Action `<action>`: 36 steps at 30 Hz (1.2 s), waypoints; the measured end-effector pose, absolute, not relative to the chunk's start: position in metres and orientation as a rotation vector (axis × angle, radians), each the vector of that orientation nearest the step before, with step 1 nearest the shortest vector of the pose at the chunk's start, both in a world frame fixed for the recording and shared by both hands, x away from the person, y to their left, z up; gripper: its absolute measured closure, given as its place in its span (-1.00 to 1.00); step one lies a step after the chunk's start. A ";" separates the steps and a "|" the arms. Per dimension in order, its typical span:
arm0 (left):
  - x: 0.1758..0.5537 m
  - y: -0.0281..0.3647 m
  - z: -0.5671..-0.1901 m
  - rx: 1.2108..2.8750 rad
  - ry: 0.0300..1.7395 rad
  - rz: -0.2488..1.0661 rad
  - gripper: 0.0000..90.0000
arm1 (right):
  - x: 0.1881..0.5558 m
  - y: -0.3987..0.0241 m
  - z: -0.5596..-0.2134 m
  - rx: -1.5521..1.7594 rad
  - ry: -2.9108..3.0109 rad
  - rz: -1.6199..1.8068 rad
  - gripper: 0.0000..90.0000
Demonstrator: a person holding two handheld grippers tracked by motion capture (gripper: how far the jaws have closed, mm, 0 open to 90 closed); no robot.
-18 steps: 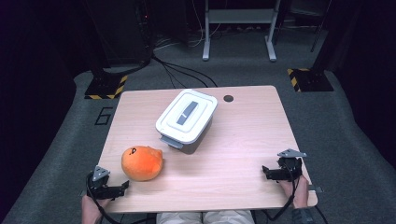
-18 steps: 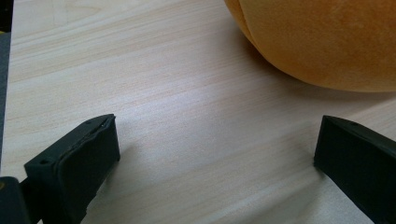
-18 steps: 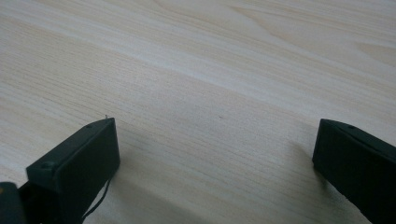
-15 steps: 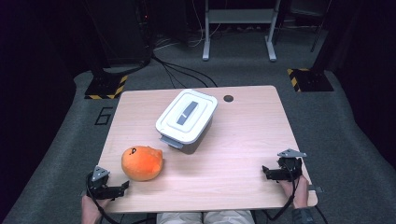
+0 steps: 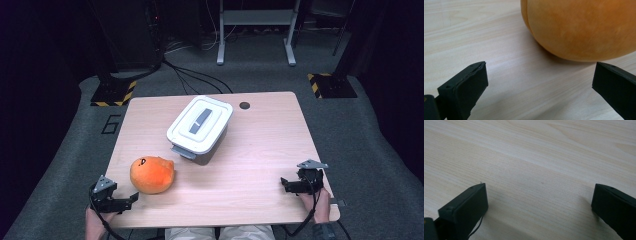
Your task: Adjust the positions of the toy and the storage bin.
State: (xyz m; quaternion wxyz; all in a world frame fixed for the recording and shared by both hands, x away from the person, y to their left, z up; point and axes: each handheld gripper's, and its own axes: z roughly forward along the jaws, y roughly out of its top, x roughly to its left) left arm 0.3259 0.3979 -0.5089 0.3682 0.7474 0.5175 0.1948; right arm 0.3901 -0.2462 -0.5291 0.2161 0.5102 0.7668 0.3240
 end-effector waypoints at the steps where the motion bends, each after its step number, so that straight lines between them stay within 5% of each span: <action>1: 0.327 0.397 -0.507 1.917 1.324 0.500 -1.00 | 0.390 -0.246 -0.529 1.414 2.126 0.898 -1.00; 23: 0.358 0.362 -0.461 1.986 1.174 0.500 -0.99 | 0.390 -0.246 -0.529 1.413 2.126 0.898 -1.00; 29: 0.365 0.354 -0.468 1.993 1.184 0.471 -0.65 | 0.390 -0.246 -0.529 1.413 2.126 0.898 -1.00; 36: 0.362 0.350 -0.473 1.959 1.196 0.512 -0.01 | 0.390 -0.246 -0.529 1.413 2.125 0.898 -1.00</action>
